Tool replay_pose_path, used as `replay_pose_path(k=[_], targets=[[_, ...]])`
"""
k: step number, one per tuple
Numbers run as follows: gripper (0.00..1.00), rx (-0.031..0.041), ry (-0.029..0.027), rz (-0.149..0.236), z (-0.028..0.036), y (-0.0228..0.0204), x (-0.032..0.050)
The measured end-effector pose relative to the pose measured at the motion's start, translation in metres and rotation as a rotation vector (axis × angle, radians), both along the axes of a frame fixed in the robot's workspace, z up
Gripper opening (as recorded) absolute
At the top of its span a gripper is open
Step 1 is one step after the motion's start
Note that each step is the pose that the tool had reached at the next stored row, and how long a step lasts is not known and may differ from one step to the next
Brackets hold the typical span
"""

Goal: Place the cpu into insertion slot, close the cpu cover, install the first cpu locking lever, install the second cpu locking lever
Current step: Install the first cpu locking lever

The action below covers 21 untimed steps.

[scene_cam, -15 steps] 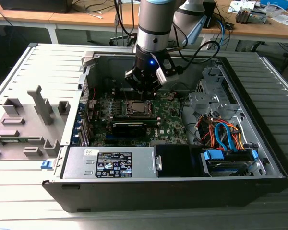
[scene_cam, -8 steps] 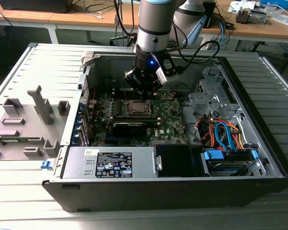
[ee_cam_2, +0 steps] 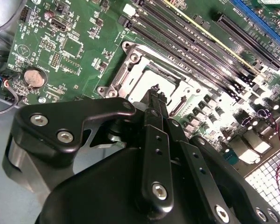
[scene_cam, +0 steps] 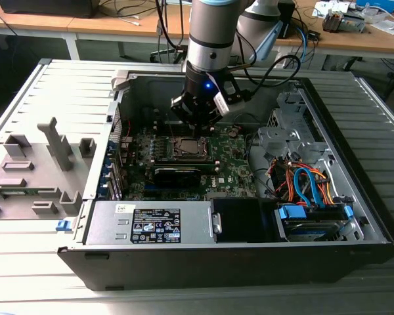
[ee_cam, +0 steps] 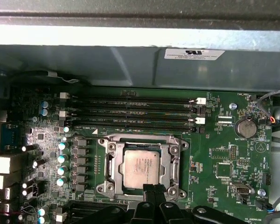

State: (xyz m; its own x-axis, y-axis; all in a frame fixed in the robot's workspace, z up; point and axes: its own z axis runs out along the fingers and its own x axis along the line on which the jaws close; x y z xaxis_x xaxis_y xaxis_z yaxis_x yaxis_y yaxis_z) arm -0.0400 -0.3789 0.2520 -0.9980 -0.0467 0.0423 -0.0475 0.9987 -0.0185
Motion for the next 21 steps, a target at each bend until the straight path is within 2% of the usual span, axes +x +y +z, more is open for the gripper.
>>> replay_pose_path(k=[21], targets=[[0.11, -0.0001, 0.0, 0.054, -0.0001, 0.0, 0.0]])
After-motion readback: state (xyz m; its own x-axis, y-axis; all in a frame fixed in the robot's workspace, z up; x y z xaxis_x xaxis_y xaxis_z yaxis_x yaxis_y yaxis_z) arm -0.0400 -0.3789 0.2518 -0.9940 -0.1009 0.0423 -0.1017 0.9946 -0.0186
